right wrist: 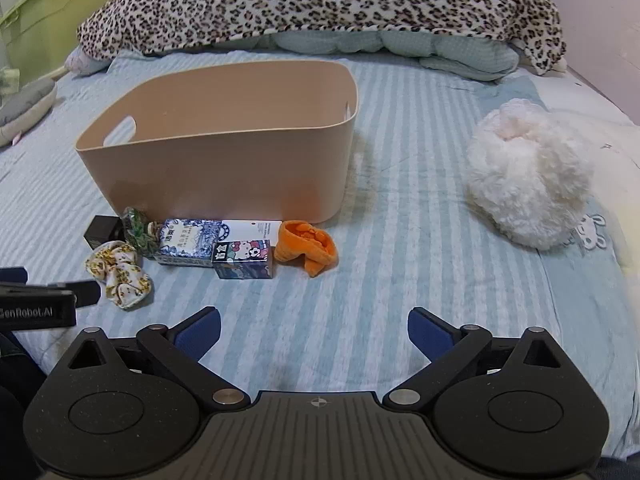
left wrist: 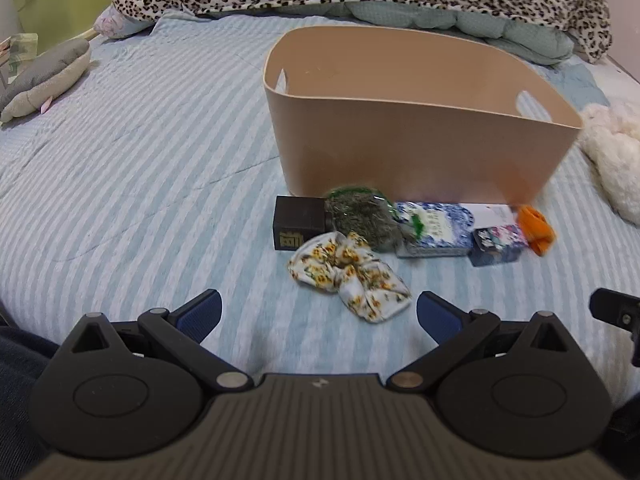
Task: Organize objects
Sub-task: 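Move both tools toward the items lying in front of the basket, then grasp the floral scrunchie with left tool while right tool grasps orange plush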
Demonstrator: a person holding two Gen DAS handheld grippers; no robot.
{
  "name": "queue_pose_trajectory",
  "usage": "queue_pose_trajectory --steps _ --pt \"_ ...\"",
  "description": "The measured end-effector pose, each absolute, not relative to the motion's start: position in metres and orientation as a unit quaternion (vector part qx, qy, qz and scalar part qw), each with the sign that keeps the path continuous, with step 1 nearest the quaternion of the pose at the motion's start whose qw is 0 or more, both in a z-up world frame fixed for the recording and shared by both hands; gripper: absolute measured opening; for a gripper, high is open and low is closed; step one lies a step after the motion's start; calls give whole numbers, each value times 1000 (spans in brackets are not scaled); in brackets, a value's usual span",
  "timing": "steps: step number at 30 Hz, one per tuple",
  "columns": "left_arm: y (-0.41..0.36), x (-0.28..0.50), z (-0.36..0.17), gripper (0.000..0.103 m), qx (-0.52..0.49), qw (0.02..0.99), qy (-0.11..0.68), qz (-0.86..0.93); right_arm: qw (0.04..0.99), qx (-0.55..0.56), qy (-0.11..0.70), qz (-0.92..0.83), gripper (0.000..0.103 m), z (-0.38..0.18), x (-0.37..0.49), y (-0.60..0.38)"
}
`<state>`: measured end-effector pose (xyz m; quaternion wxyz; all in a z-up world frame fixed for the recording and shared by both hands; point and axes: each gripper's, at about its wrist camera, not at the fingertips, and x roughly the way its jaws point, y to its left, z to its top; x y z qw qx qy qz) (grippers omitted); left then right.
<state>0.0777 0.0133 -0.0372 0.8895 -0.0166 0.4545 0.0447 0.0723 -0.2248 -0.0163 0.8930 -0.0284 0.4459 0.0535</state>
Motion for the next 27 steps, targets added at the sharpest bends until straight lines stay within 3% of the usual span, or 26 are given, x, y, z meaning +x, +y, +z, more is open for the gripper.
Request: queue_pose_trajectory --steps 17,27 --pt "17 123 -75 103 -16 870 489 57 881 -51 468 33 100 -36 123 -238" --pt "22 128 -88 103 -30 865 499 49 869 -61 488 46 89 -70 150 -229"
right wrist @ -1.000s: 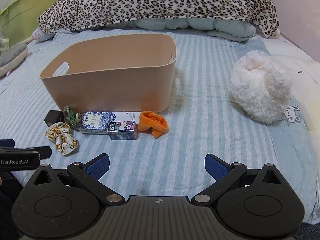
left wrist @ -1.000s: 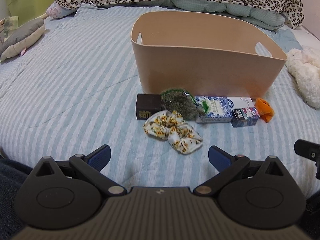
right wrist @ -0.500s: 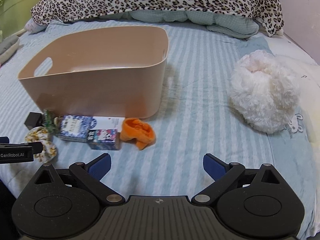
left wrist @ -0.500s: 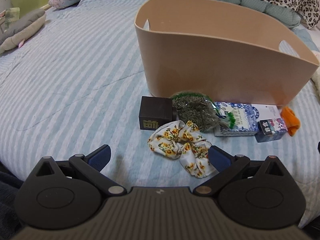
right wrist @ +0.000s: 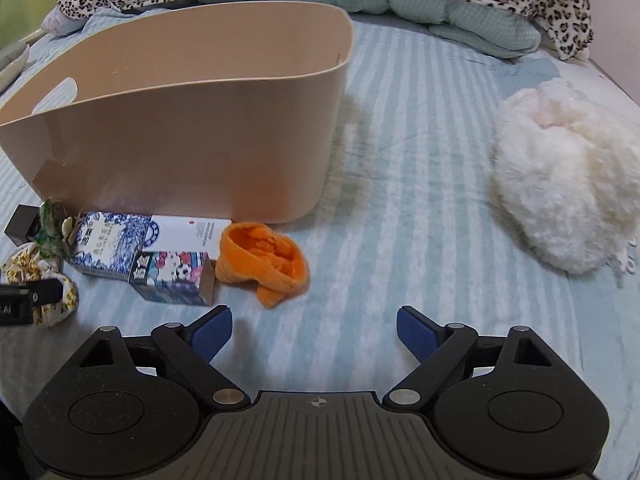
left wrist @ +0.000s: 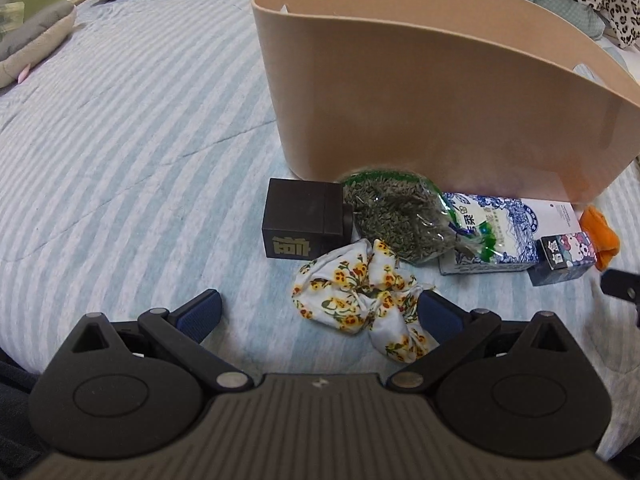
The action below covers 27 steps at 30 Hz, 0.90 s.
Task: Organize objects
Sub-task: 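Grasp the floral scrunchie with left tool while right tool grasps orange plush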
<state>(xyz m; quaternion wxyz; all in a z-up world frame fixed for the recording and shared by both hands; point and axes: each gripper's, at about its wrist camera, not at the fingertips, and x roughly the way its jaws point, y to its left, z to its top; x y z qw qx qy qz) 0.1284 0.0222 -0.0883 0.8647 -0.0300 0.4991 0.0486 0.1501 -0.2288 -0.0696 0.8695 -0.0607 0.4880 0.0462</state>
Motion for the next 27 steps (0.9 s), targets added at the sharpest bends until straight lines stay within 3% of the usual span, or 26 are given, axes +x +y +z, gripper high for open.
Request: queue_pose_trajectory --steps 5,10,13,15,18,20,23,27 --pt "29 131 -96 103 -53 867 494 46 871 -80 482 55 83 -80 163 -212" --pt "24 127 -100 103 -30 873 484 40 873 -78 478 58 66 -87 165 -206" --pt "25 121 -99 103 -32 876 479 35 879 -78 466 59 49 -85 165 -206" --pt "24 116 -98 103 -32 879 475 35 881 -76 463 61 29 -86 164 -205" --pt "20 108 -94 93 -20 884 465 31 882 -70 462 69 16 -84 162 -205" --pt "15 102 -89 79 -9 889 458 25 884 -68 457 69 13 -82 160 -205" --pt "9 95 -84 59 -2 892 451 18 885 -57 457 70 12 -79 157 -208" --pt "-1 94 -79 41 4 891 454 6 888 -42 453 66 11 -73 148 -215"
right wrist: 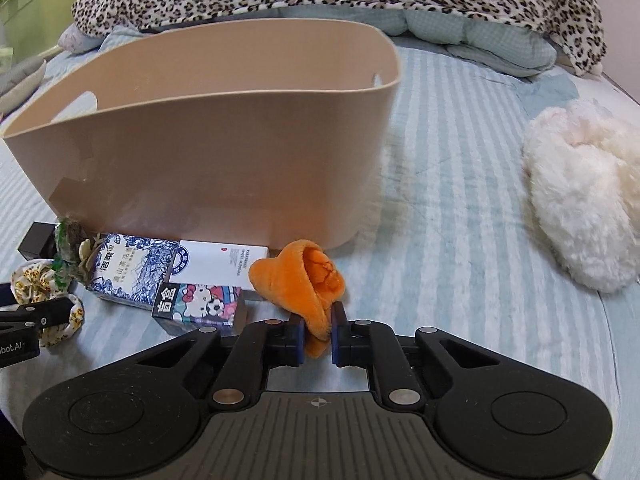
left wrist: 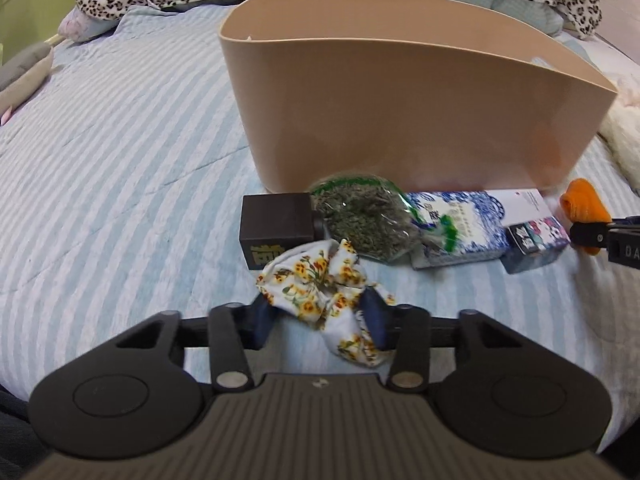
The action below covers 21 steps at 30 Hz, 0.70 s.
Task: Organize objects
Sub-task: 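Grasp the floral scrunchie with left tool while right tool grasps orange plush, then lift both items over the basket and open both tools to drop them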
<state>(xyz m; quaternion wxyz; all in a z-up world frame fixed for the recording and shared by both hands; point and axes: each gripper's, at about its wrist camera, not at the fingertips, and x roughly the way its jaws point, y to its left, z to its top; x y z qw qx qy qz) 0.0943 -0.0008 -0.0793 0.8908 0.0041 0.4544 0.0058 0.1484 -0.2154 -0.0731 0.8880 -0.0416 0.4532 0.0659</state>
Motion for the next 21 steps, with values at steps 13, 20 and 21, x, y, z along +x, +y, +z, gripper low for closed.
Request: queue_pose_trajectory --steps 13,20,21 --pt "30 81 -27 12 -34 910 413 -4 916 19 394 81 11 -18 113 -234" --pt "41 84 38 12 -34 939 341 -14 937 38 332 100 11 36 108 -233" --pt "40 88 45 12 -31 943 332 -16 940 37 325 102 11 42 111 -231"
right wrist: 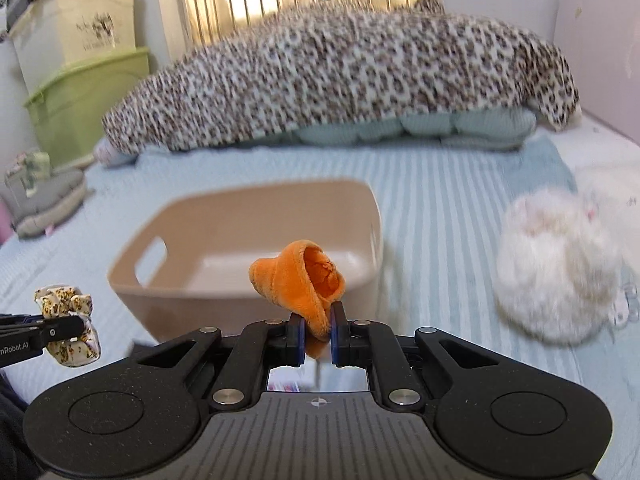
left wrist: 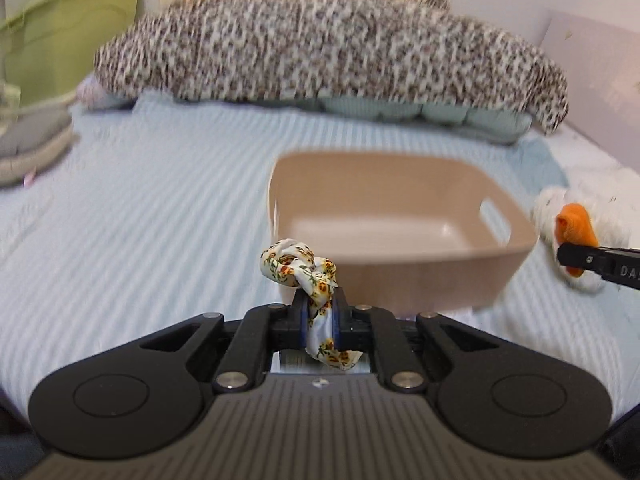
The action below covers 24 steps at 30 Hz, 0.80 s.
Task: Organize objects
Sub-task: 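Lift both items over the basket and open both tools to drop them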
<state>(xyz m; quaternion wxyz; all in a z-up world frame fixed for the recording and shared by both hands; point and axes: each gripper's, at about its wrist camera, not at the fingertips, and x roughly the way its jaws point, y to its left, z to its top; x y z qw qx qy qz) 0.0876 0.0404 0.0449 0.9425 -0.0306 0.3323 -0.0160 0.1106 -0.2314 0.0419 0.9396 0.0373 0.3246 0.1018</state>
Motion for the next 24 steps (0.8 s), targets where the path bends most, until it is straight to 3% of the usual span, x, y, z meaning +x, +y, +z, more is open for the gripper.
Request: queue_pose_trajectory --steps 10,24 --pt "18 165 53 12 -16 945 327 -26 947 28 304 101 11 67 165 -211" --pt "-3 252 -24 12 1 909 416 -13 920 -13 381 94 11 -2 223 -184"
